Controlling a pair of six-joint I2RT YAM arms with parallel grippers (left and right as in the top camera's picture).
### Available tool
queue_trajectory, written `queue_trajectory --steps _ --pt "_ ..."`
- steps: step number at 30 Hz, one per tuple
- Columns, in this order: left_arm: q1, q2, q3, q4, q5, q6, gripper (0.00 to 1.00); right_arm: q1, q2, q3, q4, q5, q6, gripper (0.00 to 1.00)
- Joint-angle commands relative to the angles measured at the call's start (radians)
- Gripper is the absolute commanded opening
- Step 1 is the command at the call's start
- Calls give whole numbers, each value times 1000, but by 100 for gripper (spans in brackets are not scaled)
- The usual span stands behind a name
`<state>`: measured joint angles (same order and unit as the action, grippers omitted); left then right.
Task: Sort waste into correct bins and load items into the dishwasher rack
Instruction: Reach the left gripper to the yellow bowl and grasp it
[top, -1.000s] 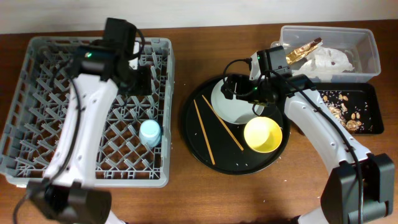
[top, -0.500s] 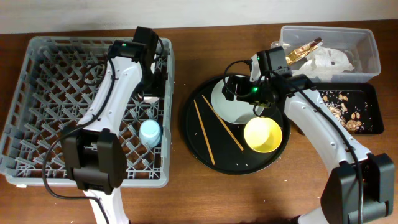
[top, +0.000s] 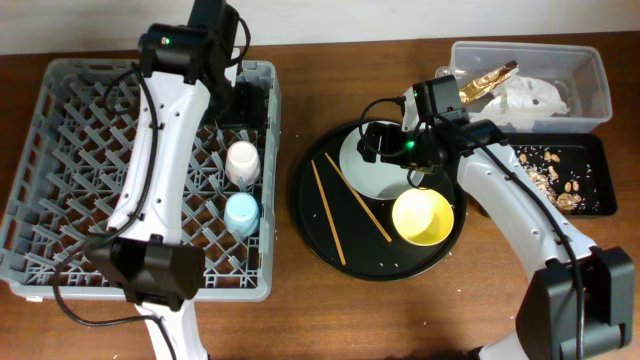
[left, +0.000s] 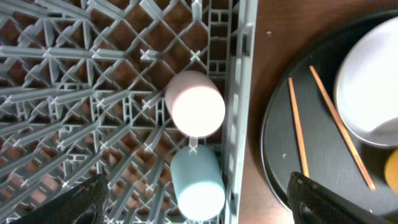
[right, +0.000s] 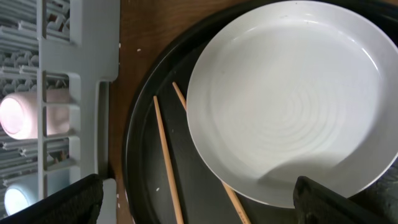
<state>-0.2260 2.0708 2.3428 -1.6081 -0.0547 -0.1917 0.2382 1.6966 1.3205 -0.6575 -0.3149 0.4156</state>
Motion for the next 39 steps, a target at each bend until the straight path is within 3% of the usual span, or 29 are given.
queue_trajectory --steps 1,6,9,16,20,22,29,32,35,36,37,39 --pt "-36 -18 117 -47 19 -2 91 3 -94 1 -17 -13 -46 98" --pt "-198 -61 156 -16 59 -1 93 1 -407 1 -143 150 -94 99" --pt "-255 -51 152 36 59 -2 93 -69 -524 1 -225 245 -16 98" --pt "-397 32 -52 181 142 -51 93 -451 -522 1 -385 165 12 99" --pt "-534 166 -134 312 144 -123 91 -560 -505 0 -459 166 11 99" --pt "-567 238 -134 340 129 -165 79 -559 -498 0 -467 166 11 99" --pt "-625 355 -134 367 146 -205 60 -559 -497 0 -470 169 11 99" --pt "-643 369 -134 387 146 -206 44 -559 -497 0 -473 169 11 98" --pt "-643 370 -134 387 146 -206 41 -559 -497 0 -477 169 11 98" --pt "-647 370 -134 389 145 -205 31 -559 -497 0 -477 169 11 98" --pt "-651 370 -134 392 145 -205 28 -559 -497 0 -477 169 11 98" --pt "-658 370 -134 393 145 -205 28 -559 -497 0 -477 169 11 98"
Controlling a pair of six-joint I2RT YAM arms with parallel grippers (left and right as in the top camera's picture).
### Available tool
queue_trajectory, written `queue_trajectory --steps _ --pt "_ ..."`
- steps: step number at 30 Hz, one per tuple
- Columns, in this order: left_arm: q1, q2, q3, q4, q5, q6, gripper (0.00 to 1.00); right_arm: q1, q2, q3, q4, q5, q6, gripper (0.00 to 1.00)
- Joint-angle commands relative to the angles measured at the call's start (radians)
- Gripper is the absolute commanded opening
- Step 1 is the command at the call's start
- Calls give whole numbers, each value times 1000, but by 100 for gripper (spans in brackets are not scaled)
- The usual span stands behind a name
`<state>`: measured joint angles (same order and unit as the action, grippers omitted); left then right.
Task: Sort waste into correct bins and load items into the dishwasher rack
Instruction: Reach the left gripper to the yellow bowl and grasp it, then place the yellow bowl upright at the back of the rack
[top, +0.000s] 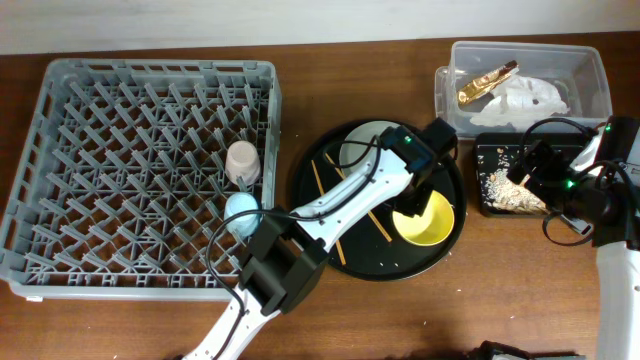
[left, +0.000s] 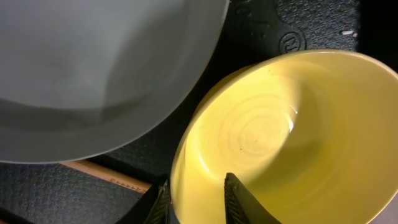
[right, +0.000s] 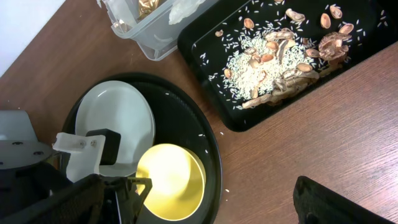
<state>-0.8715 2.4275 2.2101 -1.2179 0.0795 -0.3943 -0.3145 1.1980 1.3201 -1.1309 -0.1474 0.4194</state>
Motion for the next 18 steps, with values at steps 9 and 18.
queue_trajectory --steps 9,18 --pt "-12 45 -1 14 11 -3 5 -6 2 0 -3 1 8 99" --pt "205 -212 445 -283 -492 29 1 -6 2 0 -3 1 8 98"
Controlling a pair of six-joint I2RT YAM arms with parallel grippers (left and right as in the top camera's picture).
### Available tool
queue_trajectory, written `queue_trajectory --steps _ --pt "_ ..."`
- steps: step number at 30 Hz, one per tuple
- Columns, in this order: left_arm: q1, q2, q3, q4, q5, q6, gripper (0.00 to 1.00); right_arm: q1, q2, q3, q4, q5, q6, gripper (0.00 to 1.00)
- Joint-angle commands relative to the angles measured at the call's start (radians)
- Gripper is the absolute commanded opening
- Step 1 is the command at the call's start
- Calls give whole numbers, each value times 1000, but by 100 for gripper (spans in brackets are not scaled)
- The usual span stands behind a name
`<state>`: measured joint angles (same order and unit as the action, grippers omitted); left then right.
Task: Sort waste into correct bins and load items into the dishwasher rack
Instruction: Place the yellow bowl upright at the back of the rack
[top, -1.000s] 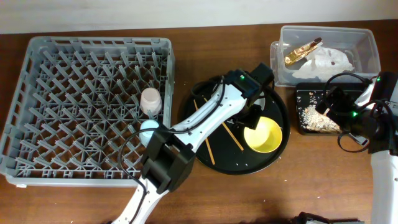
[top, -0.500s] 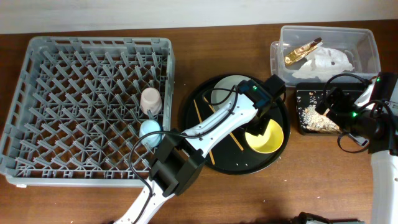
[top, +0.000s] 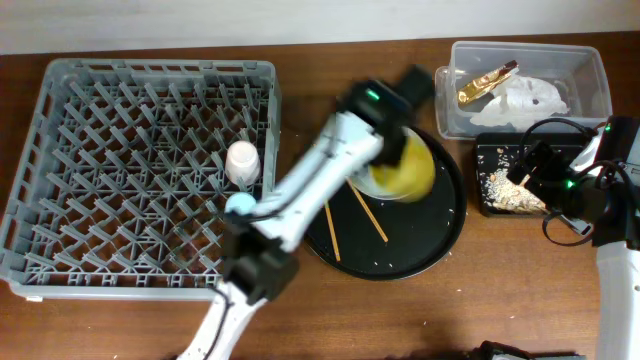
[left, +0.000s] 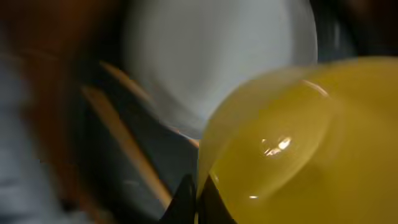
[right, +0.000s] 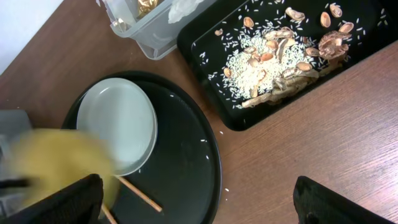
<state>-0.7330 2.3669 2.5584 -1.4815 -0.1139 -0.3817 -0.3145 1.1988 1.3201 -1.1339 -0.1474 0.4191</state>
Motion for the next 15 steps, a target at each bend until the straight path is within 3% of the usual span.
queue_trajectory --steps 1,4,7,10,15 --pt "100 -186 97 -16 -494 16 1 -6 1 0 0 1 8 98" --pt "211 -172 93 -6 -880 15 1 -6 1 0 0 1 8 99" --pt "287 -106 93 42 -962 16 1 -6 1 0 0 1 8 99" --pt "313 24 93 64 -1213 16 1 -6 1 0 0 2 8 98" --pt "314 198 93 94 -1234 11 0 -6 1 0 0 1 8 99"
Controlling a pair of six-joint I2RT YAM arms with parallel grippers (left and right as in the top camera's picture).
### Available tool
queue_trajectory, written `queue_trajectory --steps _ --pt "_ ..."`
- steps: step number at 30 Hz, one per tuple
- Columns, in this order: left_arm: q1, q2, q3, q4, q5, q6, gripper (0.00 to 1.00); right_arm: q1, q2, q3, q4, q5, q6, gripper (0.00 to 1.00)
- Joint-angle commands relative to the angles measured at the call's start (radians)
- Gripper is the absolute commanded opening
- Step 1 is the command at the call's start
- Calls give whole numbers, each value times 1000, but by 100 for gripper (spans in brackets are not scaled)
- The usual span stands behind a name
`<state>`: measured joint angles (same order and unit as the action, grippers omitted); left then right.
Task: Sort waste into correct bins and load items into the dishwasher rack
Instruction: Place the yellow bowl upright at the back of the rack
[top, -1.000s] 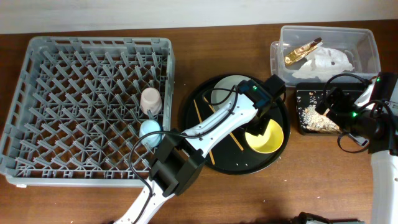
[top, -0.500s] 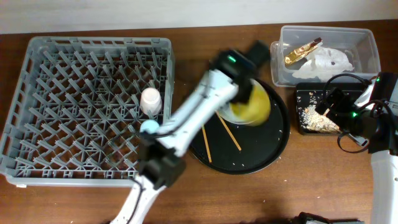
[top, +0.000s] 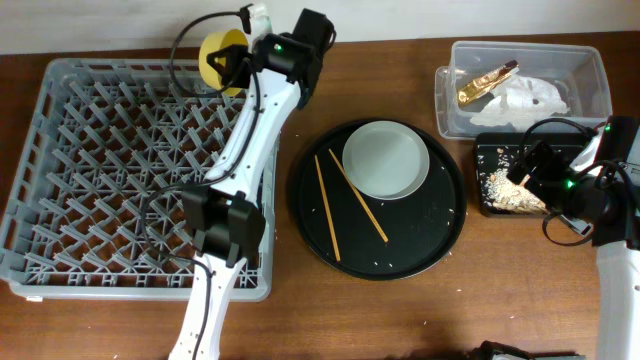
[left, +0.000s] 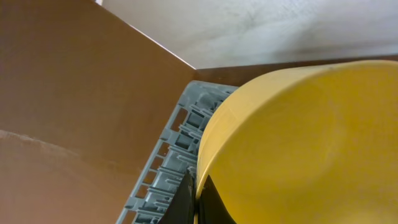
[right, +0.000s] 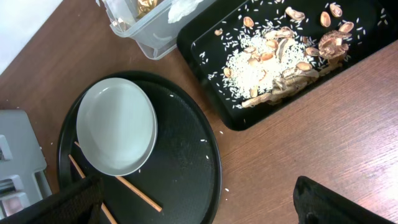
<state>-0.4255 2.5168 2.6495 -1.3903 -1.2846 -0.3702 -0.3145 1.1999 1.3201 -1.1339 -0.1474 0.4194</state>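
Note:
The yellow bowl hangs tilted on edge over the far rim of the grey dishwasher rack. My left gripper is shut on the bowl's rim, one dark finger on each side. A round black tray holds a white plate and two wooden chopsticks. My right gripper hangs wide open and empty above the tray's right edge, with the plate in its view. My left arm hides the rack's right side.
A clear bin with a gold wrapper and white paper stands at the back right. In front of it a black bin holds rice and peanut shells. A few rice grains lie on the tray and table.
My left gripper, still shut on the yellow bowl, was over the black tray beside the plate and is now at the rack's far edge. The right arm has not moved.
First my left gripper was open over the rack by a pink and a blue cup, my right open above the plate. Then the left was closed on the bowl's rim on the tray, the right was back by the black bin. The bowl then left the tray for the rack.

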Motion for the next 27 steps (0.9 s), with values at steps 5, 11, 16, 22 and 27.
queue_trajectory --steps 5,11,16,22,27 --pt "12 70 2 -14 -70 -34 0 -6 0 0 0 1 8 98" --pt "16 70 1 -202 -60 -286 0 -6 0 0 0 1 8 99" --pt "16 78 1 -204 16 -301 0 -6 0 0 0 1 8 99" --pt "26 142 1 -201 -24 -300 0 -6 0 0 0 1 8 98" --pt "11 142 1 -280 -179 -299 1 -6 0 0 0 1 8 99"
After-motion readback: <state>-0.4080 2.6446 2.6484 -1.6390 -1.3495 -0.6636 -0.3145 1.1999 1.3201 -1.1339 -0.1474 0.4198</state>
